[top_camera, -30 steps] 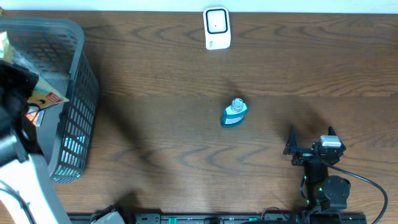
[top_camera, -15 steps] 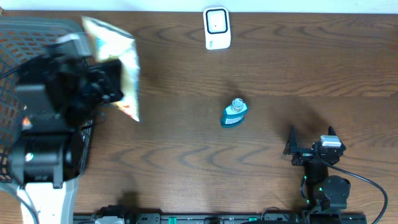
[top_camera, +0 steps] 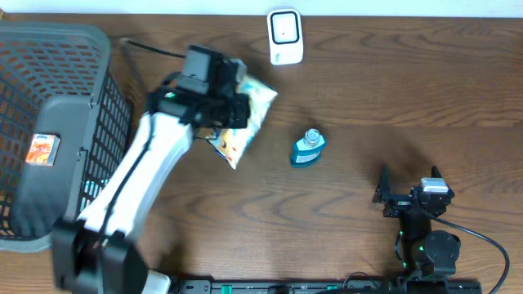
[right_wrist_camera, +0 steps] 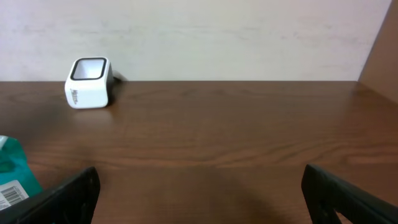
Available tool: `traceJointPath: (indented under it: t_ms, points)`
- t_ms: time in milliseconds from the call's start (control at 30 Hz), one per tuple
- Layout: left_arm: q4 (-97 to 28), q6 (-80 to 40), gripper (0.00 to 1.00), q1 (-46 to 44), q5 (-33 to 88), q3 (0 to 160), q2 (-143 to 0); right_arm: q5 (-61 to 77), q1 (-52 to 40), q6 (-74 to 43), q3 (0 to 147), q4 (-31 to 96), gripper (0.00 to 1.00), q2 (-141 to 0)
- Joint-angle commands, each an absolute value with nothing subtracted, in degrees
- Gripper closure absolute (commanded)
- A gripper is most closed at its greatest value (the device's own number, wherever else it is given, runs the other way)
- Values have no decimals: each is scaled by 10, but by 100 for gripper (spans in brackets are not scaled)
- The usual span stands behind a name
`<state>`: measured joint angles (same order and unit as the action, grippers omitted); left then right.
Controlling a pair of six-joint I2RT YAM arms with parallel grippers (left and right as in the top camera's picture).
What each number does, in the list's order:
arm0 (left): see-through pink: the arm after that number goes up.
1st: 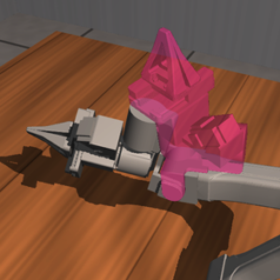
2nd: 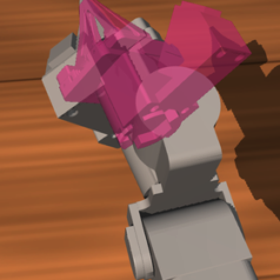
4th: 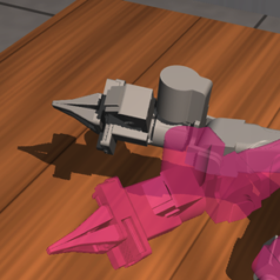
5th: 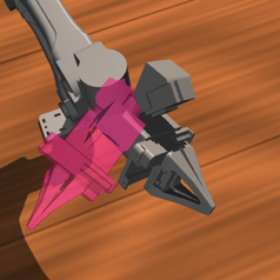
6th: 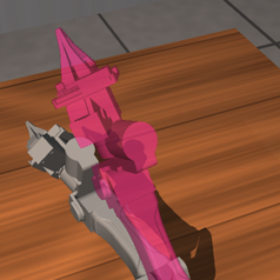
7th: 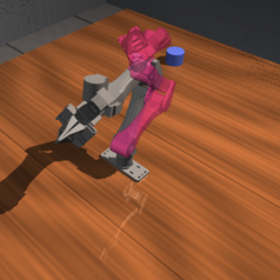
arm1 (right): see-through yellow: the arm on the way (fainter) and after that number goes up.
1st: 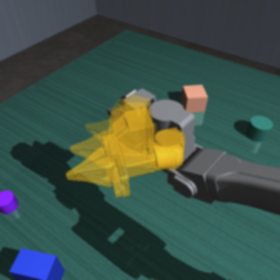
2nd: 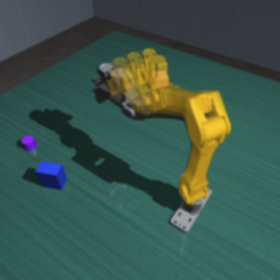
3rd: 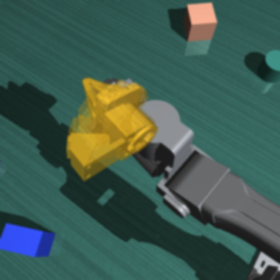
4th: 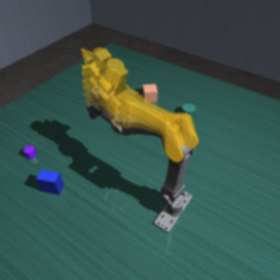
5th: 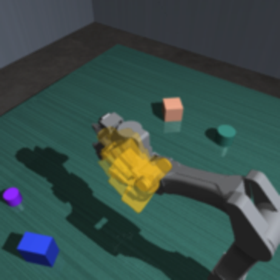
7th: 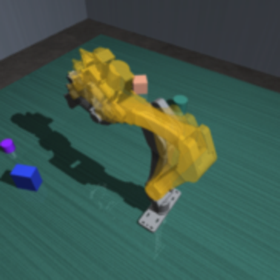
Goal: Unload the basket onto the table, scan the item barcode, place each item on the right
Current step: 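Grasp the large wet-wipes pack and carry it to the scanner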
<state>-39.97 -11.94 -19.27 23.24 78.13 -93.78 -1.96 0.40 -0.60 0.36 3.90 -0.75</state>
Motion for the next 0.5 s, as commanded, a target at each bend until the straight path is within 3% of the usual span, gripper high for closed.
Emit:
traceJointPath:
  t_ms: [0,133,467]
  points:
    - [-394,-106,93,-214,229,778,-984,-22,3,1,3,41,1,-8]
    - [-385,-56,92,-242,226,778,-1009,-22,3,1,3,41,1,-8]
    - [-353,-58,92,-298,157,778,-1011,-22,3,1,3,41,1,-8]
